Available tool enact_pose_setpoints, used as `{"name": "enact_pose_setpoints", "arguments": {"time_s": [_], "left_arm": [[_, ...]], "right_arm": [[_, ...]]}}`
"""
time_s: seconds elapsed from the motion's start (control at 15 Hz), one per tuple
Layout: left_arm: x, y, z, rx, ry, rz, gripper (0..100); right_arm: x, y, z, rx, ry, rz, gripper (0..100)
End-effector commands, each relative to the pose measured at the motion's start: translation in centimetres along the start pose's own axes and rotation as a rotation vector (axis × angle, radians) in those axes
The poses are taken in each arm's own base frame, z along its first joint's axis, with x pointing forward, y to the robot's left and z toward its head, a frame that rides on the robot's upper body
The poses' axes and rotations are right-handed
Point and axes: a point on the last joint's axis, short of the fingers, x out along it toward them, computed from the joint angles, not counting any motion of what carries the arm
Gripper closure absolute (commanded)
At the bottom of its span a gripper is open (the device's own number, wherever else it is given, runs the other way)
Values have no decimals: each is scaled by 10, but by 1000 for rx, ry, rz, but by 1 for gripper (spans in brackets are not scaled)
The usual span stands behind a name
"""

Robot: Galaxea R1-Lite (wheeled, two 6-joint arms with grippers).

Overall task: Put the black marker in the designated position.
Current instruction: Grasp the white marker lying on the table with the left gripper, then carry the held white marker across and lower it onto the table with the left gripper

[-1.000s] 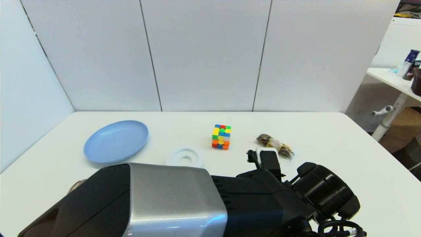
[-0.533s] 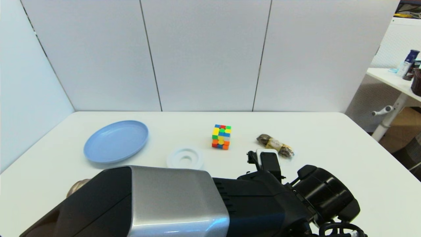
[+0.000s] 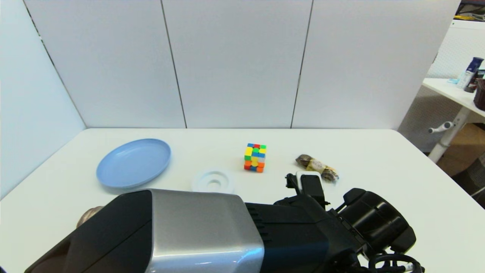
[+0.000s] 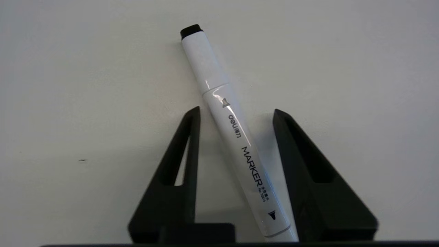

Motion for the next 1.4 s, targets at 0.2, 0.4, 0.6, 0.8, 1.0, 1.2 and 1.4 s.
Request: {"name": "enact_pose_setpoints", "arguments": {"time_s": [0.2, 0.4, 0.6, 0.8, 1.0, 1.2, 1.4], "left_arm": [[-4, 0, 5, -15, -16, -5, 100], [-44, 13, 35, -24, -55, -49, 100], [-120, 69, 82, 29, -59, -18, 100], [-156, 165, 145, 120, -97, 231, 100], [-173, 267, 196, 384, -87, 485, 100], [-163, 341, 234, 708, -117, 425, 100], [-115, 375, 251, 1015, -186, 201, 100]], "right_arm": [[0, 0, 0, 0, 2, 3, 0], [0, 0, 0, 0, 2, 1, 0], [0, 0, 0, 0, 2, 1, 0], [0, 0, 0, 0, 2, 1, 0], [0, 0, 0, 0, 2, 0, 0], [0, 0, 0, 0, 2, 1, 0], [0, 0, 0, 0, 2, 3, 0]]}}
